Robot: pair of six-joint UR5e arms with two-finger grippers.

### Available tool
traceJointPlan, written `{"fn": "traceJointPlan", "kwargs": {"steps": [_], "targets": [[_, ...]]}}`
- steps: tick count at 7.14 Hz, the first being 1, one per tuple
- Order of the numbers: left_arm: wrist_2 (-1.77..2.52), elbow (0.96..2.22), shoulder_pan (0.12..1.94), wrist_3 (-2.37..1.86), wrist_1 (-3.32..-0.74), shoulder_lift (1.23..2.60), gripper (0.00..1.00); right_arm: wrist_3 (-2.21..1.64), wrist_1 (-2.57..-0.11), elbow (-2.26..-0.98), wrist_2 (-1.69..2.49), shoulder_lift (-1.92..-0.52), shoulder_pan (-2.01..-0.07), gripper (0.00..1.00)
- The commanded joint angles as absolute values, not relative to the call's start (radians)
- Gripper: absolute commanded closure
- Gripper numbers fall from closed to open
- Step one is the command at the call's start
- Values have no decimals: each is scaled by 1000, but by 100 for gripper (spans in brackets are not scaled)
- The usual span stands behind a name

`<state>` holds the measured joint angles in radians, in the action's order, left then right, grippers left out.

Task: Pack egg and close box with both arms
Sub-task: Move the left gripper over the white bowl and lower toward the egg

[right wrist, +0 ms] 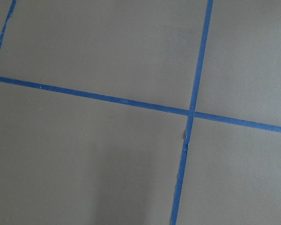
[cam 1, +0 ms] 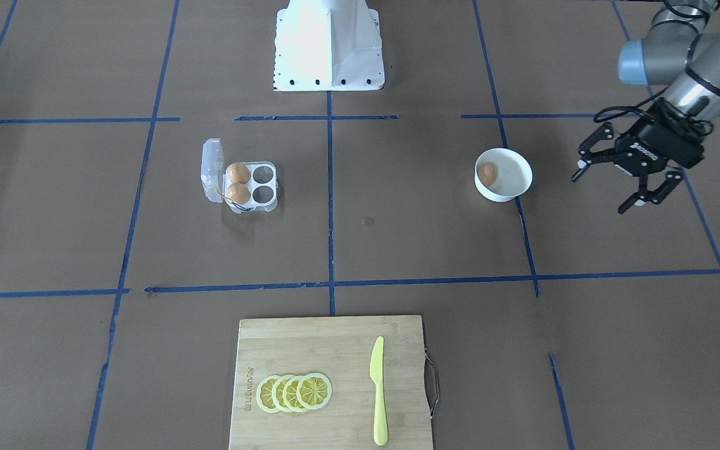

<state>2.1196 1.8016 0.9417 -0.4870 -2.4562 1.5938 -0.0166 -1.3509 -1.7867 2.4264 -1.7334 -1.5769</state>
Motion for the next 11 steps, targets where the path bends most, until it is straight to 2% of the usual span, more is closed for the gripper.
{"fn": "traceJointPlan", "kwargs": {"steps": [1, 5, 9, 11], "targets": [[2042, 1844, 824, -563, -2436, 1574, 23, -14, -1351, -1784, 2424, -1735, -1577, 0], [1931, 1833, 651, -564, -2436, 1552, 23, -15, -1351, -1782, 2422, -1735, -1577, 0], [1899, 1818, 588, -592, -2436, 1559, 24, -14, -1351, -1775, 2422, -1735, -1577, 0], [1901, 1804, 586, -592, -2436, 1563, 28, -12, -1351, -1775, 2422, -1735, -1577, 0]]}}
